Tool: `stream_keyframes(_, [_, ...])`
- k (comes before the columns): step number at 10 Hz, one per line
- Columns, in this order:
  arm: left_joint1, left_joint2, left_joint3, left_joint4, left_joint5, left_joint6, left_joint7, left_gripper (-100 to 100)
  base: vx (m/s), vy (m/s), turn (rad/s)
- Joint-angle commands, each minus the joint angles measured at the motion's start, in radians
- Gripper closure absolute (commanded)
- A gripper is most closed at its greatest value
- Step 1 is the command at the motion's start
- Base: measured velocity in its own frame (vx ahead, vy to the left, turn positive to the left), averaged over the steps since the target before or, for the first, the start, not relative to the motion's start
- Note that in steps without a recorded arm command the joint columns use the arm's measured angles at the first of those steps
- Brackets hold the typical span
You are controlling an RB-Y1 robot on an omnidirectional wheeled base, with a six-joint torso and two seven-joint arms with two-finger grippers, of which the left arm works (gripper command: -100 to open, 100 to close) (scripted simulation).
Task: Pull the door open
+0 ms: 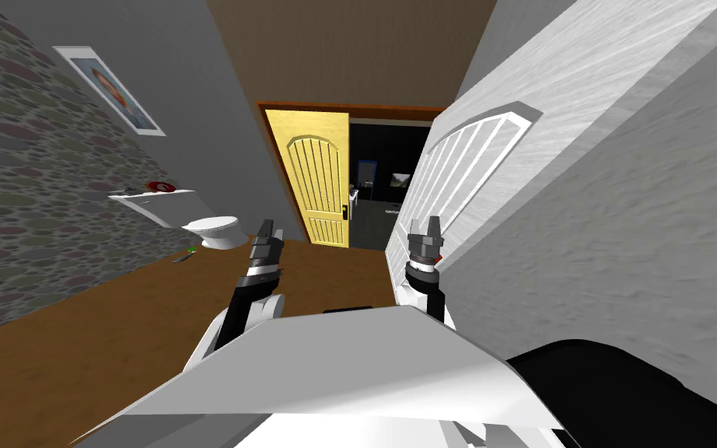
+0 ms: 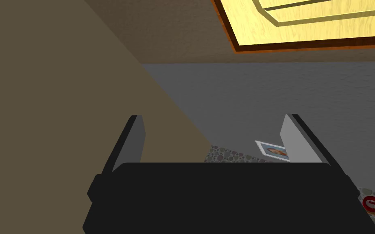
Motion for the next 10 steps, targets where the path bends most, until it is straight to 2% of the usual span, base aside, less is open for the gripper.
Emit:
stream_keyframes(1, [-0.013,0.01,-0.002,0.03,0.005,0.002,0.006,-100,0.083,0.011,-0.042])
stream_keyframes(10, [-0.093,0.052,-0.01,0.207,0.032,0.014,0.04,-100,0.158,-0.009,-0.046])
